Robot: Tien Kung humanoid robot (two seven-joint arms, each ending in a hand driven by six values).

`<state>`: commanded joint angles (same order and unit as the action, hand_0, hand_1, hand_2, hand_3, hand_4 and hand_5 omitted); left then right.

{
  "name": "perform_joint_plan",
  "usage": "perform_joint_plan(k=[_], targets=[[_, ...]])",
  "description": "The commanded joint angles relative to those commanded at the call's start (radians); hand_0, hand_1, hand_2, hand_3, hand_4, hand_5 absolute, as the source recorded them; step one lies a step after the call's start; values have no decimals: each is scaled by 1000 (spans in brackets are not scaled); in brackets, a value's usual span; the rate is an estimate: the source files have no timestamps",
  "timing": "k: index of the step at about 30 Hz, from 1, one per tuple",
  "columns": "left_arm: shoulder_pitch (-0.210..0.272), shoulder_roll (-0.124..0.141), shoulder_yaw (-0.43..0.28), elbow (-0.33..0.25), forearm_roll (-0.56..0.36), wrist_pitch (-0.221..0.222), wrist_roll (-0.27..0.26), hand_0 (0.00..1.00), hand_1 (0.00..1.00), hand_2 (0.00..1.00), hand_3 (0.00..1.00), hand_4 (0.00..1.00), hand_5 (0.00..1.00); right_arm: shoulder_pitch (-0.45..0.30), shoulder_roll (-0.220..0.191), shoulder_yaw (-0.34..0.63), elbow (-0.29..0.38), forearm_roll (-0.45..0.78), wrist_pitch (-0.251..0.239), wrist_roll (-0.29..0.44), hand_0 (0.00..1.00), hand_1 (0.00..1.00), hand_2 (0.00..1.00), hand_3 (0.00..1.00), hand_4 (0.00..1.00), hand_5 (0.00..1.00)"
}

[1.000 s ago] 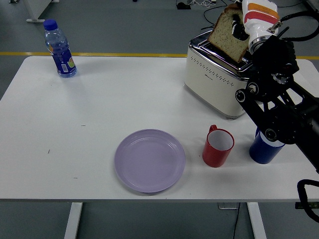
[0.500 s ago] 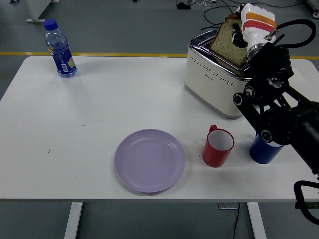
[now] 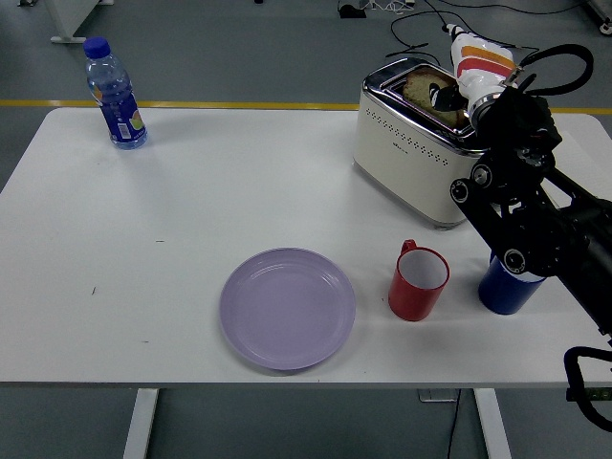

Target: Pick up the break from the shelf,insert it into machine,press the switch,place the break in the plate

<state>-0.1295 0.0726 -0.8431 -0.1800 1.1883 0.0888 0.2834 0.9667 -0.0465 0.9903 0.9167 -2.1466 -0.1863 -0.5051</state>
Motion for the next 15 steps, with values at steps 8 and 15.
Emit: perform_joint_plan(k=[8,15], targets=[[3,0,-5,0,8,-1,0,657,589,588,600,330,936,-8,-15,11,32,0,-16,3,935,890,998,998,801,181],[8,0,-4,0,9,-2,-1,656,593,591,600,330,934,-63,-74,37,120,52,-130,-2,924,876,994,998,791,179]])
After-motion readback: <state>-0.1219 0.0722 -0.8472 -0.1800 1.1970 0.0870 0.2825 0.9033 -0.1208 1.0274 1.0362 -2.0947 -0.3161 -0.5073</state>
